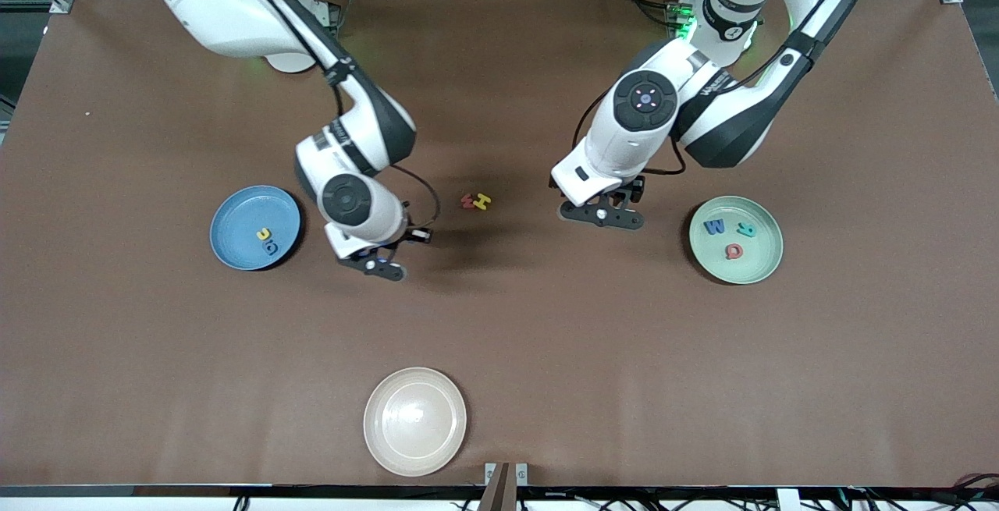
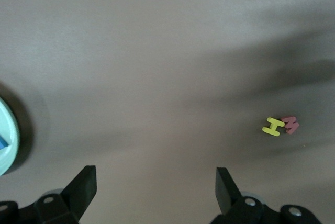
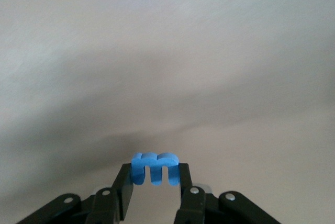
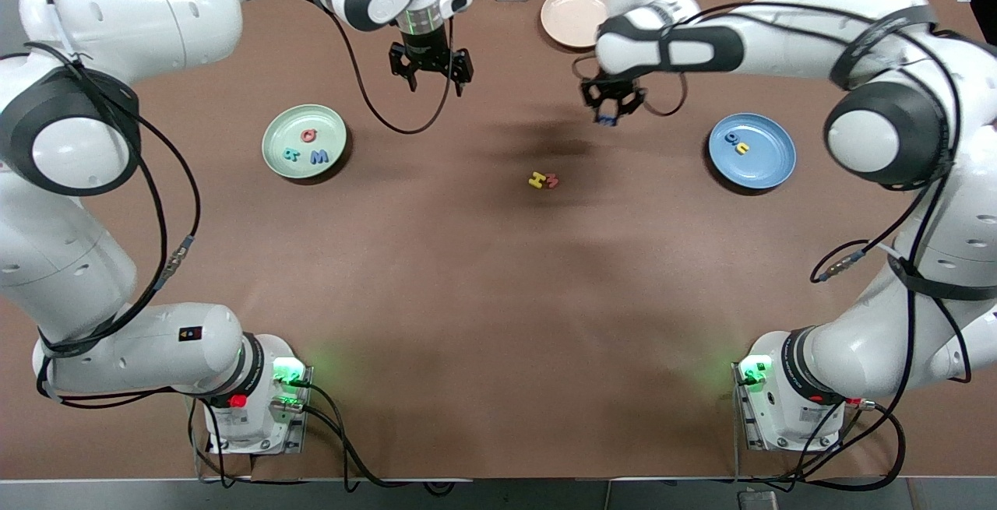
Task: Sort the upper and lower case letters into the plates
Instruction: 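Carry the blue m to the blue plate while the left gripper returns, then release the m on the blue plate while the left gripper nears the H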
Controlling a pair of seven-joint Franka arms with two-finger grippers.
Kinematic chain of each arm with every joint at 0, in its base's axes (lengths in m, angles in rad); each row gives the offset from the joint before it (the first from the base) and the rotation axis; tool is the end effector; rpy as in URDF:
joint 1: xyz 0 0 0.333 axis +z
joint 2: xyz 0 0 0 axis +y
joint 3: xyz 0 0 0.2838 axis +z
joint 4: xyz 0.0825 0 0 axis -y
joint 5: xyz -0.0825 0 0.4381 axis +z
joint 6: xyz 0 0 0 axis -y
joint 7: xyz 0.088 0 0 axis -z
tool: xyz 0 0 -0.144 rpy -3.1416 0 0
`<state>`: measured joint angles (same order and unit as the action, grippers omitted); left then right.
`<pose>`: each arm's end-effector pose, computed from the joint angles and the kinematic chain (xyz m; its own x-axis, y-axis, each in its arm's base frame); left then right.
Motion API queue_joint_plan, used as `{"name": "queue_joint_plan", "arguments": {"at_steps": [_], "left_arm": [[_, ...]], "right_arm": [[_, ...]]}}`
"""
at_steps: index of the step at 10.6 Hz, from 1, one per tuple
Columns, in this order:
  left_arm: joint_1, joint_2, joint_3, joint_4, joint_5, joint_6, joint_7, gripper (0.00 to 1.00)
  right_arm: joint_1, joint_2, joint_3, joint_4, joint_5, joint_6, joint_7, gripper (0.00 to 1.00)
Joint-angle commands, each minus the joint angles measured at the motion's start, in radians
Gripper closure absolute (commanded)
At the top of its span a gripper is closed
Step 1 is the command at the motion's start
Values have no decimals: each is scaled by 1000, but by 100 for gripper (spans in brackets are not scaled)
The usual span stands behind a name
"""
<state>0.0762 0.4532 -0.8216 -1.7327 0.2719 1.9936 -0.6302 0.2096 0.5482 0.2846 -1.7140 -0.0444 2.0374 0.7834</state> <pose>0.5284 -0.4202 0.2940 0.9790 -0.1889 -0.0762 -0.1856 -0.9815 0.0477 0.5889 0.3100 0.1697 0.9326 -0.2854 -0.2210 -0.2786 -0.9584 0.0622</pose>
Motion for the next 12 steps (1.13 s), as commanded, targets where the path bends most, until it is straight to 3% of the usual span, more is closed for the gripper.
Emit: {"name": "queue_joint_plan", "arguments": {"at_steps": [1,2,4,6,7,11,12], "left_arm": [[-59,44,1,-1,61,72,-57,0],[-100,65,4,-2,78,127,-84,0],[-168,126,7,-1,218,207,-114,0],[-231,208,7,4,373,266,-115,0],[-265,241,13,7,394,310,-115,0],[-470,277,188,10,394,370,-99,0],[-496,291,212,16,394,388,-83,0]], "right_arm": [[-184,-129,21,-117,21,-77,-215,100],[-246,-157,19,-165,21,-82,-295,100],[-317,-186,13,-223,18,-76,-395,100],[-413,-179,4,-277,1,-28,-540,100],[-429,-178,4,-291,1,-25,-565,100],[-464,-178,-38,-386,1,56,-622,100],[-464,-172,-42,-385,1,58,-622,74]]}}
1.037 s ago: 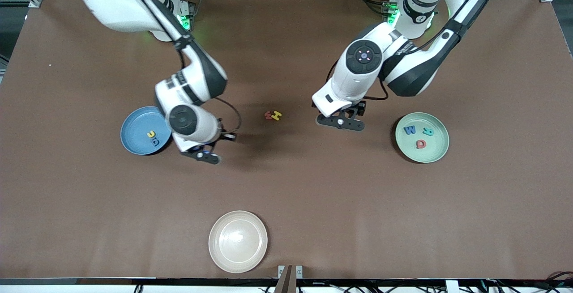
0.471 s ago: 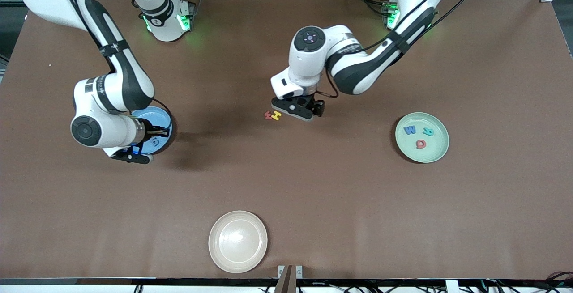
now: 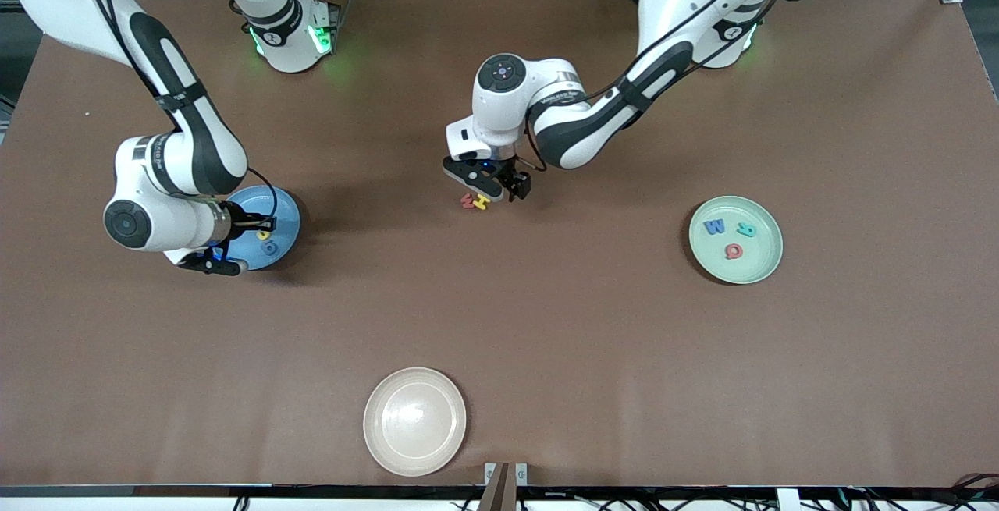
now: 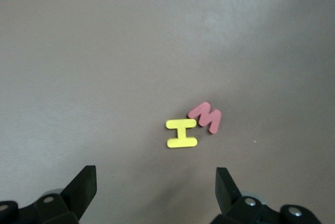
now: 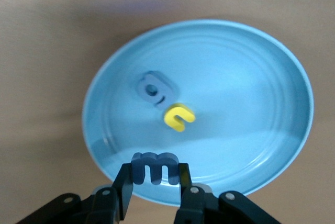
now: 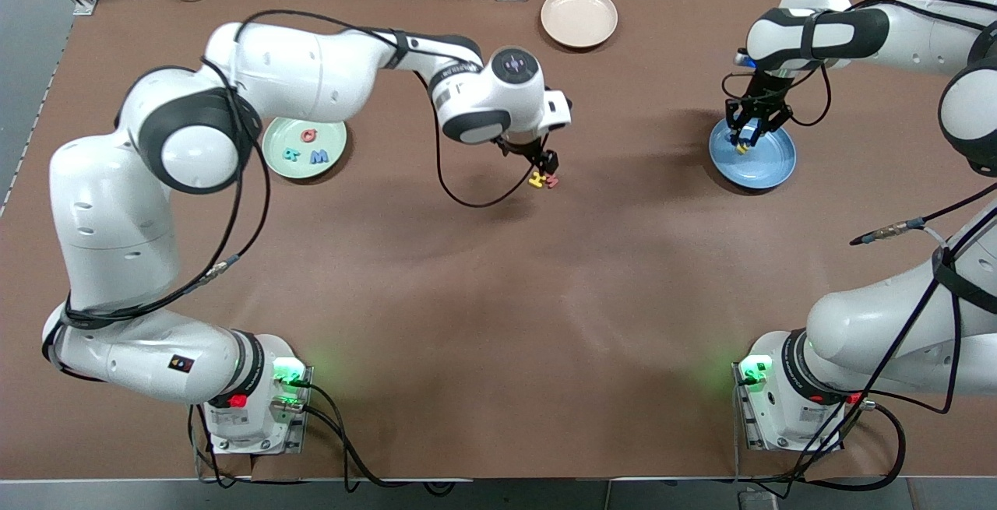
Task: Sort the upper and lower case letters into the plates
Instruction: 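Release the m on the blue plate while the left gripper nears the H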
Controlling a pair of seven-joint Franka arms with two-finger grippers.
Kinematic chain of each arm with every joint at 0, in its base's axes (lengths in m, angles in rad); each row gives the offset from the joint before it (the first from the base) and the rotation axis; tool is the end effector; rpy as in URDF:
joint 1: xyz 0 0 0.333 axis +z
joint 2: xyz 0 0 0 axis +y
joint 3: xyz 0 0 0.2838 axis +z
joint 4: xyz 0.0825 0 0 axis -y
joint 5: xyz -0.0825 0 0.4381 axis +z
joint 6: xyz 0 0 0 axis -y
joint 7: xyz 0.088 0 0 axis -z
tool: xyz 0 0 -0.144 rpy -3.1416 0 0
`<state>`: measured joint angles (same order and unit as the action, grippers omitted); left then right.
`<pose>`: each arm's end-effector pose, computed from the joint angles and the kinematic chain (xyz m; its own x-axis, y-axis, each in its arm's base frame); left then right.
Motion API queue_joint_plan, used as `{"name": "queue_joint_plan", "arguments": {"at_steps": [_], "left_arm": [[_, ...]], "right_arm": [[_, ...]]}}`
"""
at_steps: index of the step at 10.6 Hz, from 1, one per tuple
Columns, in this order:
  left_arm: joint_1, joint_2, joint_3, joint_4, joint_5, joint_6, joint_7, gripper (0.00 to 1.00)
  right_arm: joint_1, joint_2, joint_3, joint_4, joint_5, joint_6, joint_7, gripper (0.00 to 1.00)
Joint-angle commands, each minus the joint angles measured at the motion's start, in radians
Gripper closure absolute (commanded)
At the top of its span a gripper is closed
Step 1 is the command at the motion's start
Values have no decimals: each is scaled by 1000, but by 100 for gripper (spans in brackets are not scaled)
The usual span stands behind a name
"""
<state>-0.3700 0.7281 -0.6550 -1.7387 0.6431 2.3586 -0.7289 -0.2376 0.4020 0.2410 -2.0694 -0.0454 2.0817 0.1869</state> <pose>0.3887 -0.5782 0.1364 0.8197 -0.5630 0.1058 -0.5669 -0.8237 0.0086 0.5531 0.0088 0.1096 0.9169 -0.1435 -0.3725 -0.1529 -0.9882 0.0044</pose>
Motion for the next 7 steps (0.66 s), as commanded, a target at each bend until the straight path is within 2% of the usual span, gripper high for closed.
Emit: {"name": "queue_joint_plan", "arguments": {"at_steps": [1,2,3,7], "left_arm": [[-55,28,48,27,24,34,22,0],[-55,37,48,39,21,36,35,0],[-55,52,48,56,23,36,42,0],[-58,89,48,68,24,36,66,0]], "right_arm": [[-20,-25,0,-29,2,14,-26,12],[-20,-25,-2,-26,2,5,-24,0],[-20,-31,-2,-11,2,-23,-12,0],[-16,-29,0,190,12,-263,-9,0]]}}
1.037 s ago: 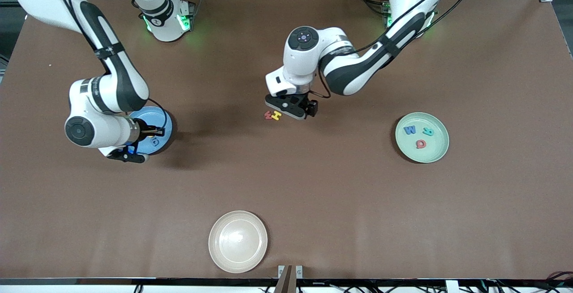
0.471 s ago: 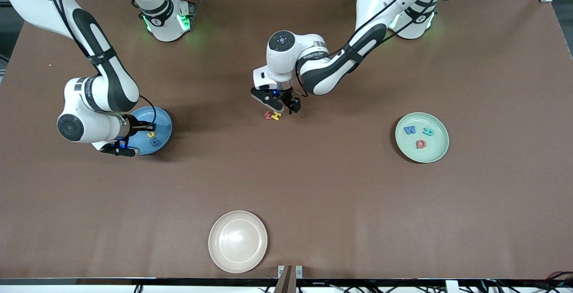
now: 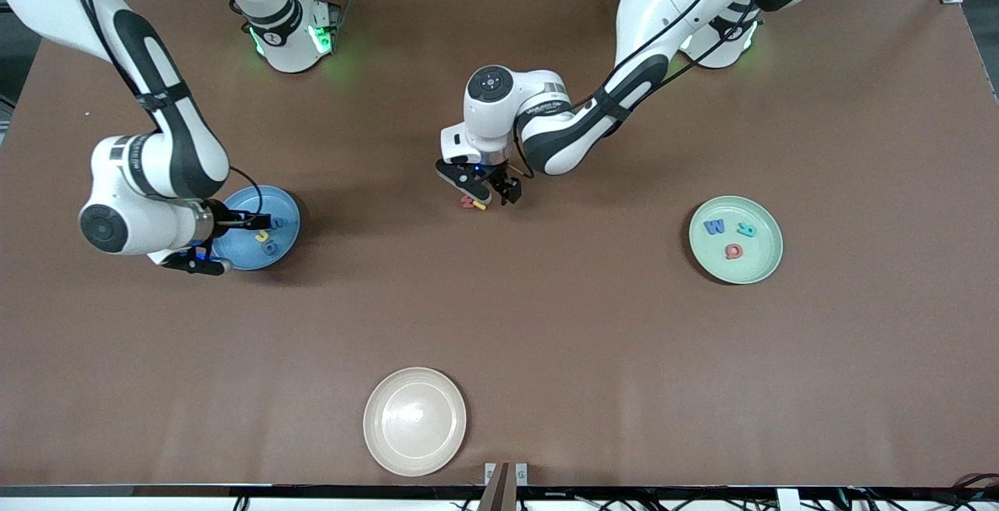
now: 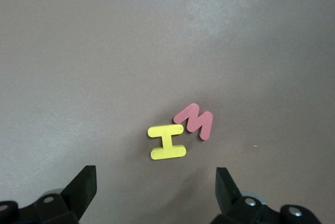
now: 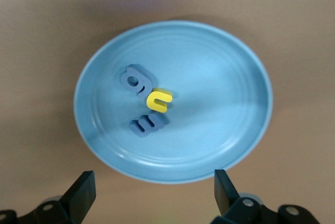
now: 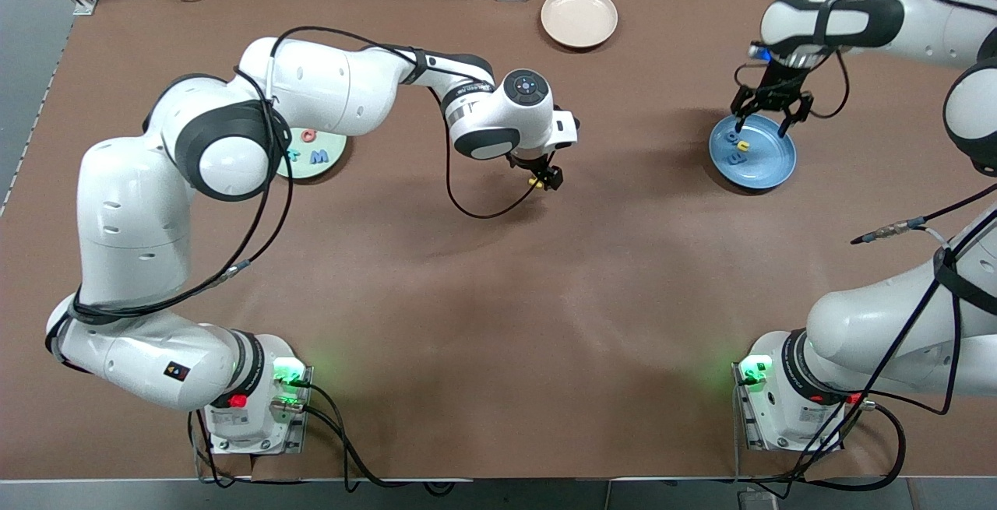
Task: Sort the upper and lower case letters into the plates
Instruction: 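Release the m on the blue plate while the left gripper nears the H, then lower the left gripper onto the yellow H and grasp it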
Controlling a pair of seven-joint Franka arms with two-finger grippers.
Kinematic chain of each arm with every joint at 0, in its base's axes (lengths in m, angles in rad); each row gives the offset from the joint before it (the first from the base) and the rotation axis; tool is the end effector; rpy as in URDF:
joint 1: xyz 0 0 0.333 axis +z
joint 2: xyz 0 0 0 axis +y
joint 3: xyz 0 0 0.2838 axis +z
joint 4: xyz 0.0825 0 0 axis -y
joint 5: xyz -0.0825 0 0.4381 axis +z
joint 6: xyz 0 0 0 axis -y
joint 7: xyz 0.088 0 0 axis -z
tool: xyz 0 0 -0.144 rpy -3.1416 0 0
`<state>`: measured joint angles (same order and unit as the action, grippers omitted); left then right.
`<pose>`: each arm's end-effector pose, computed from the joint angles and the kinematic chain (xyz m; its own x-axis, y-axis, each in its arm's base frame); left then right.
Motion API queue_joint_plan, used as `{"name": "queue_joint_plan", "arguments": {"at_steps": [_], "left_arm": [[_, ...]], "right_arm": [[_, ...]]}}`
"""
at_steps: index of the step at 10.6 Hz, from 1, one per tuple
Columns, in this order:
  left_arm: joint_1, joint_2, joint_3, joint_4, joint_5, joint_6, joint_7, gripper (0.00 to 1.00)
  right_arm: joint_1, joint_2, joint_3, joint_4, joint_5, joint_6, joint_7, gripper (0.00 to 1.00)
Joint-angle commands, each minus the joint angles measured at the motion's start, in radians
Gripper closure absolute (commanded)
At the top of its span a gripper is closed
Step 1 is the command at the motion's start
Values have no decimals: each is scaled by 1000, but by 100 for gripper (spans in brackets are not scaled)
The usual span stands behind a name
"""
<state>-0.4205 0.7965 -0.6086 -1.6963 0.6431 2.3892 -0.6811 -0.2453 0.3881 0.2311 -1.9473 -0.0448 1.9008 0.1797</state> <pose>0.3857 -0.5850 0.1050 0.7927 -0.6024 0.0934 -0.6063 -0.7951 0.0179 0.5780 -0.0075 0.1588 0.8971 -0.1567 -0.4130 -0.1631 -0.9864 0.0200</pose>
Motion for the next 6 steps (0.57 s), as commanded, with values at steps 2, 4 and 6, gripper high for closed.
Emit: {"name": "queue_joint_plan", "arguments": {"at_steps": [2,4,6], "left_arm": [[-11,36,1,26,26,5,25,0],[-11,49,1,32,24,5,44,0],[-27,78,1,73,26,5,49,2]], "right_arm": [[-6,-12,11,149,11,-167,-3,0],[-6,-21,16,165,6,-212,-3,0],[18,-20,27,226,6,-236,23,0]]}}
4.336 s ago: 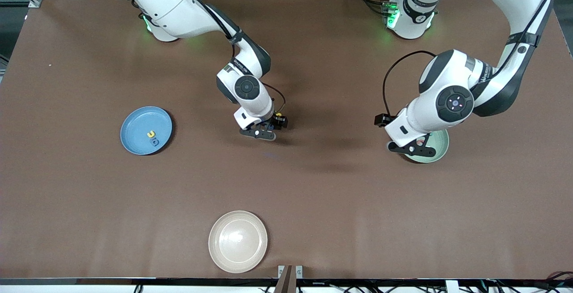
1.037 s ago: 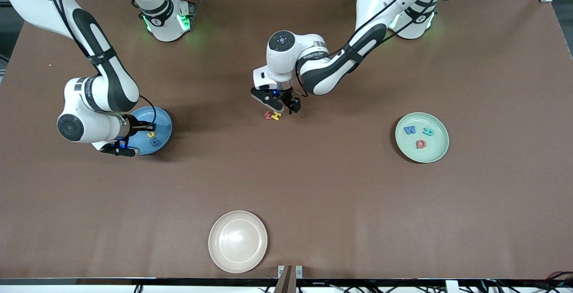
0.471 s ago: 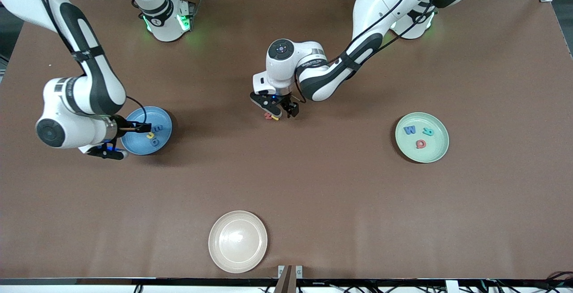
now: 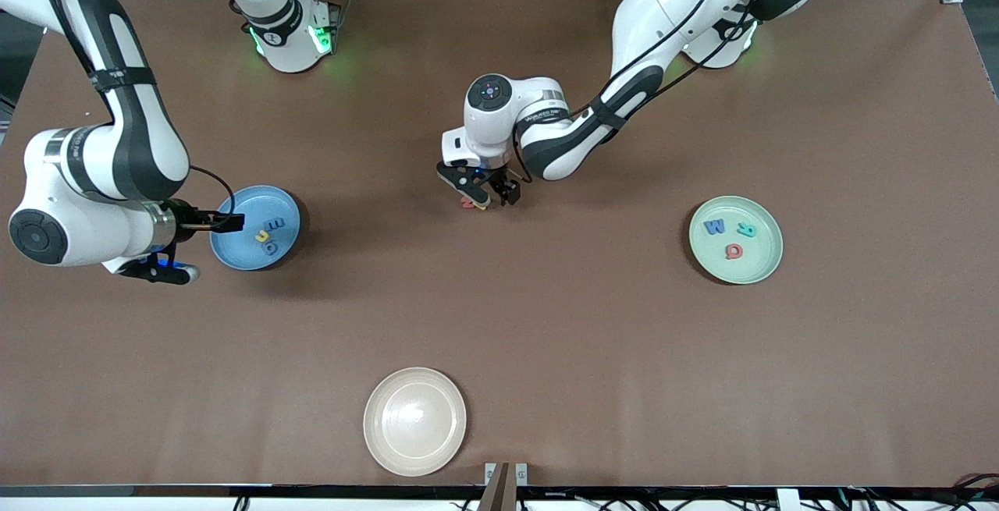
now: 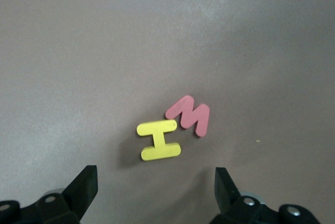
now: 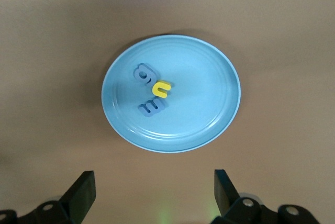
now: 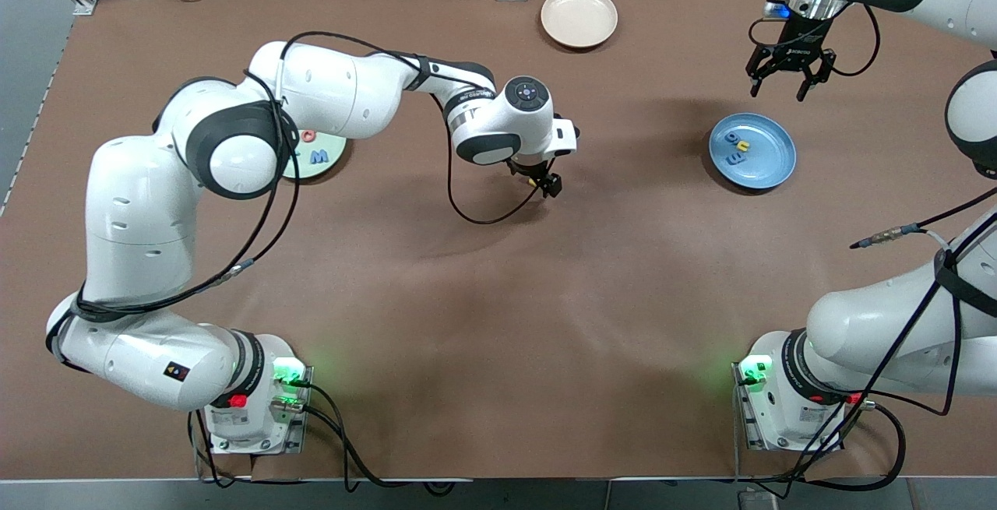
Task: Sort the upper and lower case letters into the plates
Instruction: 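Lower the left gripper onto the yellow H and grasp it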
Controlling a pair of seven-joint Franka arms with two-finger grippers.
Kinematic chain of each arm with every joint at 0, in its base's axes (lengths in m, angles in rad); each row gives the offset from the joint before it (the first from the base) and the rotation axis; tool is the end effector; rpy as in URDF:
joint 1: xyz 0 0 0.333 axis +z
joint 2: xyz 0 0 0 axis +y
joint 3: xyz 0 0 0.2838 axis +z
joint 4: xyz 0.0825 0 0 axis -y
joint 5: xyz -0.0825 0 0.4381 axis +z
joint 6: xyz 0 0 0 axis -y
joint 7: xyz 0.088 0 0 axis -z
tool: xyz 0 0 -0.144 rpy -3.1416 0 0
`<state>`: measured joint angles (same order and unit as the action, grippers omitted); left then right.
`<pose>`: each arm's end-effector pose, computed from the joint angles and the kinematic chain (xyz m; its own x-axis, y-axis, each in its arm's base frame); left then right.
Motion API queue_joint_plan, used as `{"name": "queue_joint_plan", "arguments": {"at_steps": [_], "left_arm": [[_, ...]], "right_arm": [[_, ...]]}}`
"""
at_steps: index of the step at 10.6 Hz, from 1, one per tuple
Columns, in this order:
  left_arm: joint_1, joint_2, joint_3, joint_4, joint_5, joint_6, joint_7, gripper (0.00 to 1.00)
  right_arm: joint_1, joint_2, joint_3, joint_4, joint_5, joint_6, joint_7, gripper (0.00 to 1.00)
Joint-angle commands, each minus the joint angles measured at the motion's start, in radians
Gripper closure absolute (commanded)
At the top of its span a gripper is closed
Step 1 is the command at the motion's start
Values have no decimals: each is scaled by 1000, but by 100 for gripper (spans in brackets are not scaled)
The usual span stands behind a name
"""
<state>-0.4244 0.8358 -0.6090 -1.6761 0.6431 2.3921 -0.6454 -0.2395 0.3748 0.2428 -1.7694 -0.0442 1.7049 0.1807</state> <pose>0.3831 -0.5871 0.0903 0.7752 -0.6271 0.0765 -0.6304 -0.7757 0.0301 0.6129 -0.0053 0.2369 0.8968 -0.1492 -0.4166 -0.1530 -0.9879 0.0246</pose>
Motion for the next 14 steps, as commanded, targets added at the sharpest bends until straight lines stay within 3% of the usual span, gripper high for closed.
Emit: {"name": "queue_joint_plan", "arguments": {"at_steps": [1,3,6,9,11,13,14], "left_arm": [[-36,42,12,62,26,2,13,2],[-69,43,58,67,24,2,27,6],[-73,43,71,65,24,2,56,12],[-63,45,74,67,23,2,114,35],[-60,46,74,73,13,2,122,60],[-34,40,74,78,12,2,119,96],[-1,31,69,73,12,2,115,100]], "right_arm": [[26,2,15,88,1,-69,52,0],[48,-2,15,108,-3,-73,54,0],[74,-11,16,149,0,-99,54,0],[91,-11,13,174,-2,-113,54,0],[89,-11,6,176,-3,-113,56,0],[80,-8,-25,198,7,-111,43,0],[89,-5,-33,208,9,-111,43,0]]}}
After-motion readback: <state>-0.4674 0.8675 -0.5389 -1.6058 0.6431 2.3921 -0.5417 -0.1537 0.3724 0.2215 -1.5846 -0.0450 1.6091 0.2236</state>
